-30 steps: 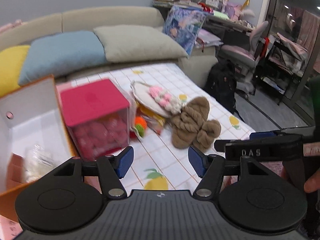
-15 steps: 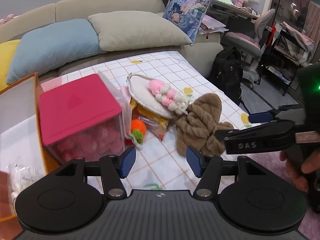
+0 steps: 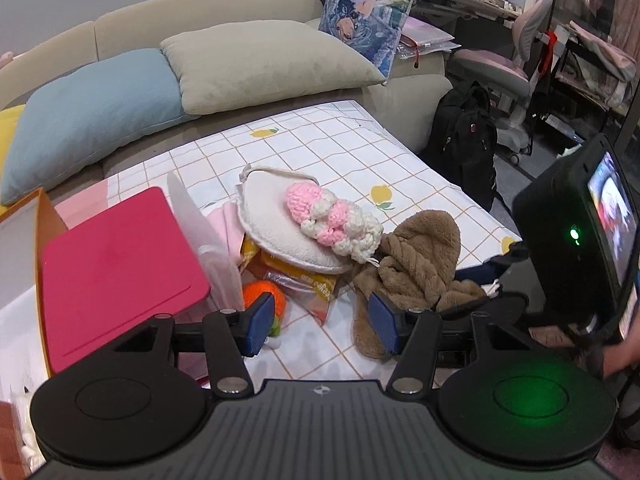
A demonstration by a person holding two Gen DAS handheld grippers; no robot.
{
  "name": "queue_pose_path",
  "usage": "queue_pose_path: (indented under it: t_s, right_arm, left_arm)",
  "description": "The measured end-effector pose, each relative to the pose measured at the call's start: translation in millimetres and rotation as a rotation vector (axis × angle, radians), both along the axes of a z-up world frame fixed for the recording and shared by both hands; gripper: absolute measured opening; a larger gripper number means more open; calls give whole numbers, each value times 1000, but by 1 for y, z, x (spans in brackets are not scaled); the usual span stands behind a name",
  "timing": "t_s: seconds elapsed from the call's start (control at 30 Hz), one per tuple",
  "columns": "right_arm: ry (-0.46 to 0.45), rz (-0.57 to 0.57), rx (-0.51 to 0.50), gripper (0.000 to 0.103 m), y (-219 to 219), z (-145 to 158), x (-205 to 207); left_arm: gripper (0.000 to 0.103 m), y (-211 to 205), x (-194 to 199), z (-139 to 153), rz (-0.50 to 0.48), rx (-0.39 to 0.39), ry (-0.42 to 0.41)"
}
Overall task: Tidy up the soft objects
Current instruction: 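Move the right gripper to the brown braided plush and grasp it, then grasp the pink-and-white knitted hat with the left gripper while the right gripper holds the plush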
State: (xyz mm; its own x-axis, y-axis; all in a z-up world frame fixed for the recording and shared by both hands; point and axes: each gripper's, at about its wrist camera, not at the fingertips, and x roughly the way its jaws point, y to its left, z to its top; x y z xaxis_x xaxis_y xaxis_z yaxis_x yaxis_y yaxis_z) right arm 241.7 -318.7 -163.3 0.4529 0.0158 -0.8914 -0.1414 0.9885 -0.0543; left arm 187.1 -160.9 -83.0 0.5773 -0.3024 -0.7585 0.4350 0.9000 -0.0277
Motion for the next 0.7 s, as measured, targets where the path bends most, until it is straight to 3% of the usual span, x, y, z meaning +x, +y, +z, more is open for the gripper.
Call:
queue_pose_path:
  t_s: [0.1,0.2,0.4,0.7]
  right_arm:
    - [2,-4,18,44,-3,5,-4]
    - [22,-27,20,37,-11,15,-11]
    - [-10,-112,14,37,-42,34,-20]
    - [-97,-278,57,37,-69,35,22]
  left_arm:
    - [64,-4,3,1,-5,5,-11]
    - [64,-7,6,4,-12,1,-25]
    - [67,-17,21,9,-15,-3,-57]
    - [82,-34,64,14,31,11,-63]
